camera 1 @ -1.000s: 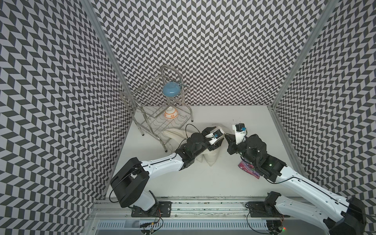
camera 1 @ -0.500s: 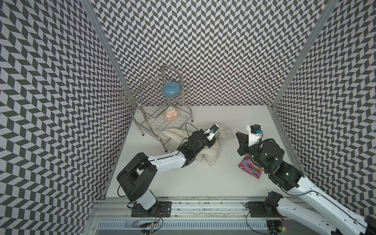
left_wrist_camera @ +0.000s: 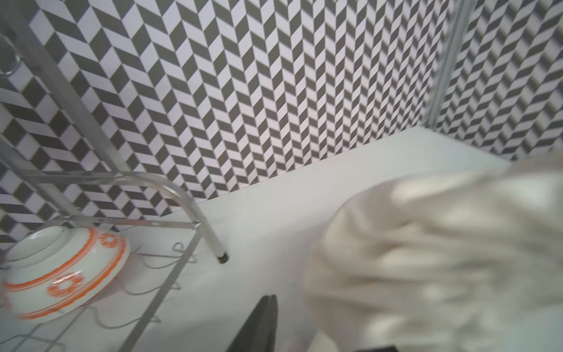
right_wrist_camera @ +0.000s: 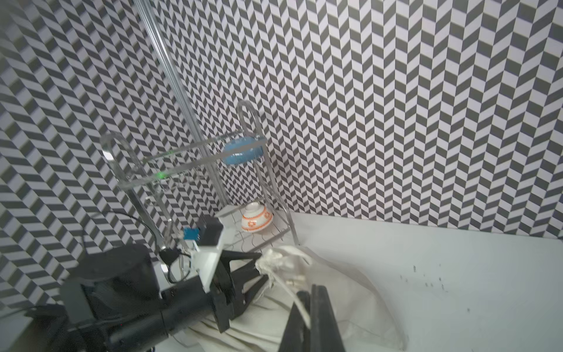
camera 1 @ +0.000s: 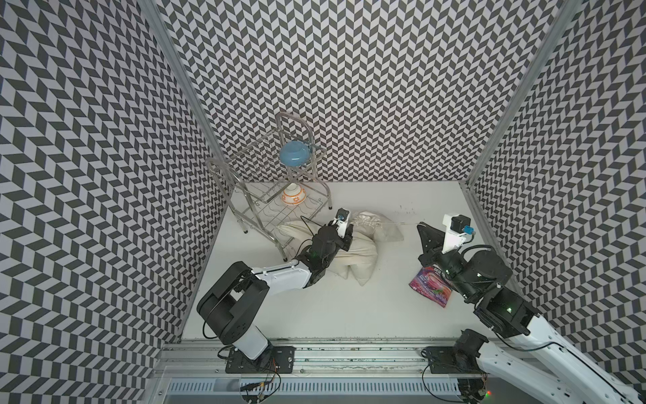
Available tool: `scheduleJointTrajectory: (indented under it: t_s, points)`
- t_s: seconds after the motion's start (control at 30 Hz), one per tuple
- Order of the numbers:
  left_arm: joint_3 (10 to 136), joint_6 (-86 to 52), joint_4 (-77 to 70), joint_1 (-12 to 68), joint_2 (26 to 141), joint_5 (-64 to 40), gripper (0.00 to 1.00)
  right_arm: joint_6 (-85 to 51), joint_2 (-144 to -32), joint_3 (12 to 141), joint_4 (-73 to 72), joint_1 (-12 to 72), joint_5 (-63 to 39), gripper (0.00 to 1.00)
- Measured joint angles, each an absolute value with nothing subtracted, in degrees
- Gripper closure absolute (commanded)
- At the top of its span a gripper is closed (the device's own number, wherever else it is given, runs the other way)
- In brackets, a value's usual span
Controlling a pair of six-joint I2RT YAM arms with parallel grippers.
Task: Close the soil bag
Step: Frap the soil bag at the center of the board.
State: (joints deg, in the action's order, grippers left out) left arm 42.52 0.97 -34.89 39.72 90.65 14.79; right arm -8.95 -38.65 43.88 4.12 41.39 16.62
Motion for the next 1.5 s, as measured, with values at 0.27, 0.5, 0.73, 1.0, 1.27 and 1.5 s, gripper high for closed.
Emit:
scheduleJointTrajectory:
  t_s: [0.27, 0.5, 0.73, 1.0, 1.27, 1.5]
  points:
    - [36.5, 8.3, -36.4, 46.3, 74.5, 7.7, 0.17, -8.1, -50.0, 52.4, -0.2, 41.3, 9.8, 1.0]
    - [45.0, 12.5, -35.5, 47.3, 71.9, -1.0, 0.18, -7.0, -53.5, 55.0, 0.0, 41.3, 4.0, 1.0]
    - [52.5, 15.6, -32.0, 49.4, 78.6, -6.8, 0.3, -6.6, -53.6, 56.9, 0.4, 41.3, 1.9, 1.0]
    - [60.1, 15.0, -27.3, 50.4, 85.3, -4.2, 0.71, -6.5, -53.5, 57.1, 0.8, 41.3, 1.3, 1.0]
    - [60.9, 11.1, -26.6, 50.3, 83.5, -1.9, 1.0, -6.4, -50.6, 53.5, -1.0, 41.2, 6.5, 0.98]
    - [64.6, 6.0, -21.9, 49.7, 82.5, -0.6, 1.0, -5.4, -48.7, 50.0, -3.4, 41.1, 12.0, 0.62]
